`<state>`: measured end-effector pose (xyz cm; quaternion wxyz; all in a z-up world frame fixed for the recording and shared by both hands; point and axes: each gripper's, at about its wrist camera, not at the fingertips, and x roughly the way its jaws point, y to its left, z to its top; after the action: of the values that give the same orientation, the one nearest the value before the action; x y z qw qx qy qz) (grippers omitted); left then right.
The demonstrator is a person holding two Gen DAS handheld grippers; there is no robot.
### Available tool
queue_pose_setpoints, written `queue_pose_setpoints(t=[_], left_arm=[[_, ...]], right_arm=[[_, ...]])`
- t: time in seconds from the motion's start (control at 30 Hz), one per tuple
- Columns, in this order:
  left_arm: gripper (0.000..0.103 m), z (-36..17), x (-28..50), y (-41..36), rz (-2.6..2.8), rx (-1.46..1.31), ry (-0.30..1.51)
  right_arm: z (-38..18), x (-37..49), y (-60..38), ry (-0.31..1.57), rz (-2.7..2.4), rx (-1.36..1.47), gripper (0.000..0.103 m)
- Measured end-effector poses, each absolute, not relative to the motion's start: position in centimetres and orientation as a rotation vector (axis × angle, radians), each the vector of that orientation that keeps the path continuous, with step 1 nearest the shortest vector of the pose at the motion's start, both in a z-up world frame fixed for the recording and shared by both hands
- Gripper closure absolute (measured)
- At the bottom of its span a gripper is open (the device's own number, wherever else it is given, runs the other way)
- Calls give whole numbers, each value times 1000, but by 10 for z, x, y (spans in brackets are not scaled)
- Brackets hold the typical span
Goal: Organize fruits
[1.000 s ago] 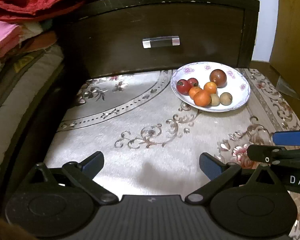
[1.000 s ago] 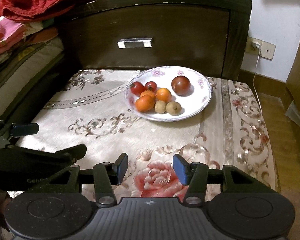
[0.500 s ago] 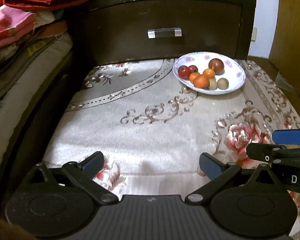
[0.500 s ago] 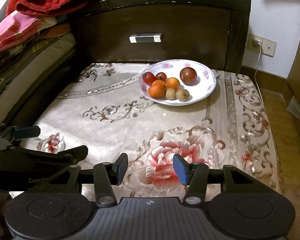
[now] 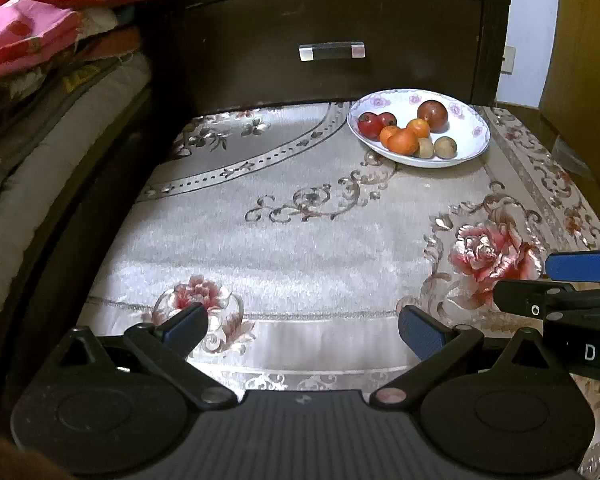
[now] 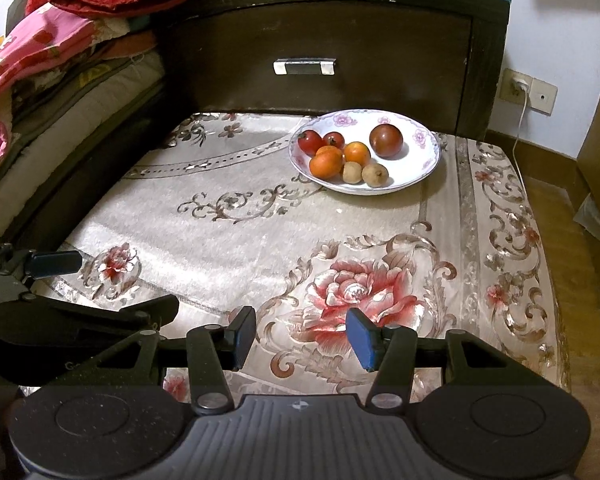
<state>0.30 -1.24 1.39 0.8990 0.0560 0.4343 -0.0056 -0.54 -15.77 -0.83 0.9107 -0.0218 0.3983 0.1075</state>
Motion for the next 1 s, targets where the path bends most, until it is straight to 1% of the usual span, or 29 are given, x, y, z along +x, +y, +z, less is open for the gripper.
queue_pose_setpoints(t=[0.3, 0.67, 1.0], left_arm=[[0, 8, 2, -9, -10, 95, 949], [0, 9, 0, -8, 6, 109, 918], [0, 9, -1, -7, 10, 116, 909]], right_arm=[[-12, -8, -155, 836, 224, -59, 55], [-15, -9, -152, 844, 226, -59, 55], [-16, -9, -154, 847, 220, -61, 52]])
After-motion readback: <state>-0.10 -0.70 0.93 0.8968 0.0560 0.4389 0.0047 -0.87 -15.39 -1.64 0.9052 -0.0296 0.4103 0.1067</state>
